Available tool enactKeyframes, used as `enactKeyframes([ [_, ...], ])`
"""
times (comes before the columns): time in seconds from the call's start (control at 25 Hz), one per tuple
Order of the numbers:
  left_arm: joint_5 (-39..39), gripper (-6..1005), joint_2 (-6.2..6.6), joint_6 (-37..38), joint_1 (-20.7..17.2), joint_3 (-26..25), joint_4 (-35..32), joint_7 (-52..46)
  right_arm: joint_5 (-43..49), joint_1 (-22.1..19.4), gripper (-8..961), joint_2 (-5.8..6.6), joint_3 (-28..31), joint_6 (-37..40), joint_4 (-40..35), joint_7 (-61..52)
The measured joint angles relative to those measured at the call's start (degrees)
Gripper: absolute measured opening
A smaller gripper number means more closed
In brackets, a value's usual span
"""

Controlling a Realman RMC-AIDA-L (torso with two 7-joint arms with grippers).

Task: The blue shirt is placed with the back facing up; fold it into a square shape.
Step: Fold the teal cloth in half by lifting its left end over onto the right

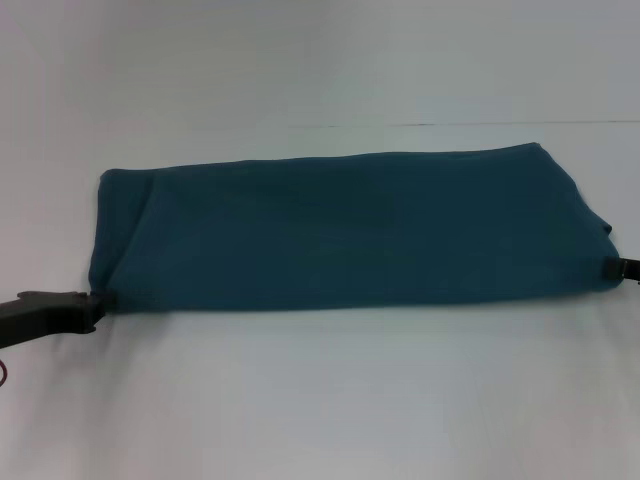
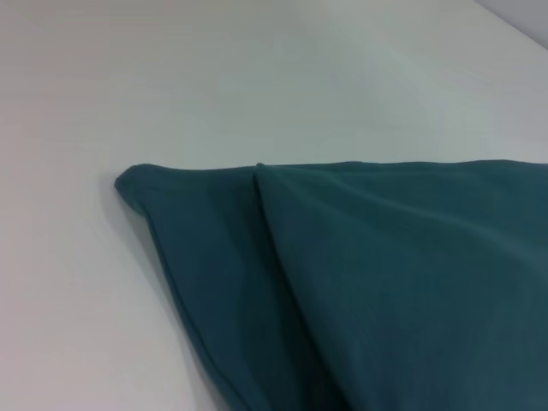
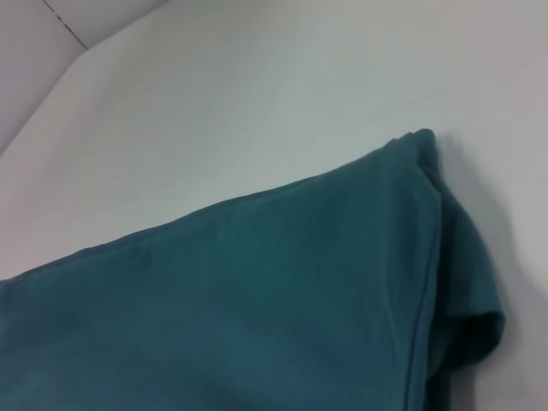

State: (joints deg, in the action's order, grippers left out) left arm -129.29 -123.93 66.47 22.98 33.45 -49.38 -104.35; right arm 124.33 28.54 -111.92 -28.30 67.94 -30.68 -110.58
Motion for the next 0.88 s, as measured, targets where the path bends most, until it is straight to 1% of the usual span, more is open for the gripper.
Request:
enactKeyframes([
  [0.24,-0.21,34,0.0,0.24,-0.56,0.21,0.13,0.13,0.03,-0.49,9,-0.12,0.0,0.0,0.13,0.03],
  [0.68,-0.8,39,-0.08,0.24,-0.43,0.23,0.3,0.16,0.03,-0.42,10,-0.16,-0.01,-0.04,-0.02,0.11],
  [0.88,-0.26,41,-0.01,1.78,-0.4,-0.27,-0.26,-0.23,-0.05,-0.25,23,-0.21,1.06,0.08,-0.32,1.83],
])
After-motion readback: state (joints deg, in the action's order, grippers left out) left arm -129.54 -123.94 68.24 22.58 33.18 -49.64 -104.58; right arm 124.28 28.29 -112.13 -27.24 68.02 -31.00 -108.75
